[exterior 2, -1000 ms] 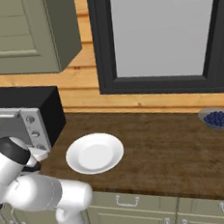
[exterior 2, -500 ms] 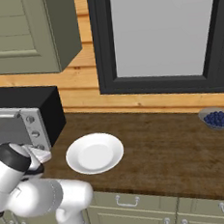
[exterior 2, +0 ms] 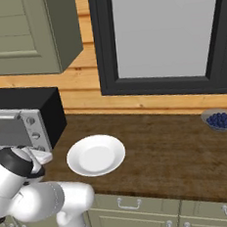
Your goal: Pick up the kebab skewer and baguette bread, and place them inside the toaster oven. Close the toaster oven door and start by setting the timer.
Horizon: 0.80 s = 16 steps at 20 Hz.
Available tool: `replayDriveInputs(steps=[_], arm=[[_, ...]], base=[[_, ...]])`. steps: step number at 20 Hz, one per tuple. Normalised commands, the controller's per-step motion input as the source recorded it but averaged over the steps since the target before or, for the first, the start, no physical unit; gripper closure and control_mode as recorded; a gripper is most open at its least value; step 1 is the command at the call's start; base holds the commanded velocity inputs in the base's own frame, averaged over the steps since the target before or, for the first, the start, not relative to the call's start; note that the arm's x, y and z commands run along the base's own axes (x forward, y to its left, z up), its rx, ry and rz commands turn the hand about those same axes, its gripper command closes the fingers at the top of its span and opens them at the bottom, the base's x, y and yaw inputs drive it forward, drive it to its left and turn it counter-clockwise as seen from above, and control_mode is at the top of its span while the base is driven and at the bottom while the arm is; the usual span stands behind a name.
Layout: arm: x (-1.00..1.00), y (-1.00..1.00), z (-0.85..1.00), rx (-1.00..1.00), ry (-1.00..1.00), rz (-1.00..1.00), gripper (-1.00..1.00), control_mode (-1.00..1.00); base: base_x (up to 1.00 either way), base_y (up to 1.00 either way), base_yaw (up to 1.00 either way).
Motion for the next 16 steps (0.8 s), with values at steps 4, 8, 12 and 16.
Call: replayDriveInputs(steps=[4, 8, 12, 16], arm=[[0.00, -0.17, 0.05, 0.02, 0.00, 0.00, 1.00, -1.00], [0.00, -0.16, 0.04, 0.07, 0.00, 0.00, 1.00, -1.00], [0.00, -0.10, 0.00, 0.16, -0.02, 0.00, 1.00, -1.00], [0.00, -0.15, 0.00, 0.22, -0.02, 0.00, 1.00, -1.00]], base=[[0.00, 0.00, 0.00], [0.00, 0.00, 0.00], [0.00, 0.00, 0.00], [0.00, 0.00, 0.00]])
